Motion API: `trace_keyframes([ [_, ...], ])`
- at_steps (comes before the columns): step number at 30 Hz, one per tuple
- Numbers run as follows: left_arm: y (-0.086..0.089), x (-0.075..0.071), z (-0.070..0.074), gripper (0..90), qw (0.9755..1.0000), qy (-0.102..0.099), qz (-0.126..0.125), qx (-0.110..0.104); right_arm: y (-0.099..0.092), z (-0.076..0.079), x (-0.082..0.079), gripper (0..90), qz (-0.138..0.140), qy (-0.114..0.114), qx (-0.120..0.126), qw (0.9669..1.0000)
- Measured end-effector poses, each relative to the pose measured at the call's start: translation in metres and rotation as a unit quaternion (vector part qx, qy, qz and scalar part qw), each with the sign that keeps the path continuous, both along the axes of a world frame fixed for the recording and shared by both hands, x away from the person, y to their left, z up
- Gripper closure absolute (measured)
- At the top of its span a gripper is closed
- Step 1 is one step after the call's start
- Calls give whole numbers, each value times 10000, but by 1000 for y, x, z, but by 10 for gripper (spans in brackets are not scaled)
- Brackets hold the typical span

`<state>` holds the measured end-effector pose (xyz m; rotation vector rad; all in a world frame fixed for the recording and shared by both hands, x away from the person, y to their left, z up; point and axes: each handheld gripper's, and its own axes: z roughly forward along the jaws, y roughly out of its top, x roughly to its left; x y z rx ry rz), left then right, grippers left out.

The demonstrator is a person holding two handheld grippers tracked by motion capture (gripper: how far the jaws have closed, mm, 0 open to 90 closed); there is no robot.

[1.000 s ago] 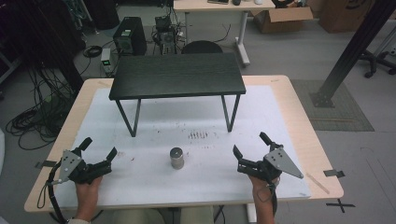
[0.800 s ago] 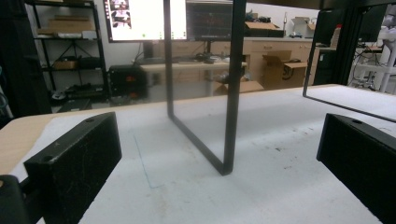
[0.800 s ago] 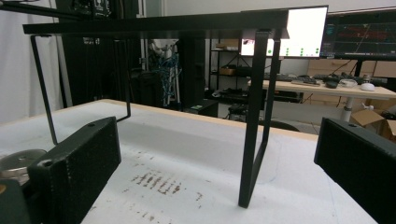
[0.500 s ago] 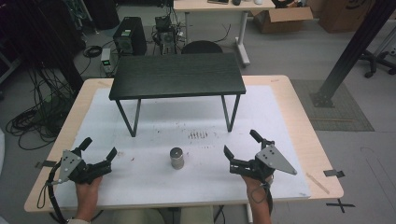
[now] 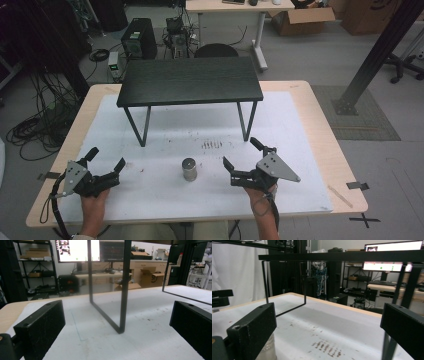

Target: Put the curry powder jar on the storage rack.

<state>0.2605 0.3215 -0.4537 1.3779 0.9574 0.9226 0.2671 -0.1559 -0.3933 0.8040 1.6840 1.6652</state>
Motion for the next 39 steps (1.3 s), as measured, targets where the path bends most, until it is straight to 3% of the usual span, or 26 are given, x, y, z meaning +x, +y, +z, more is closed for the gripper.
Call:
trace_keyframes([
  [18, 0, 0, 0, 4, 10000, -6, -1, -4, 36, -3, 6, 0, 491, 129, -131, 9986],
  [35, 0, 0, 0, 5, 10000, -8, -1, -3, 69, -20, 8, 0, 938, 388, -321, 9943],
  [39, 0, 0, 0, 4, 10000, -9, -2, -6, 79, -25, 11, 1, 1084, 500, -394, 9921],
])
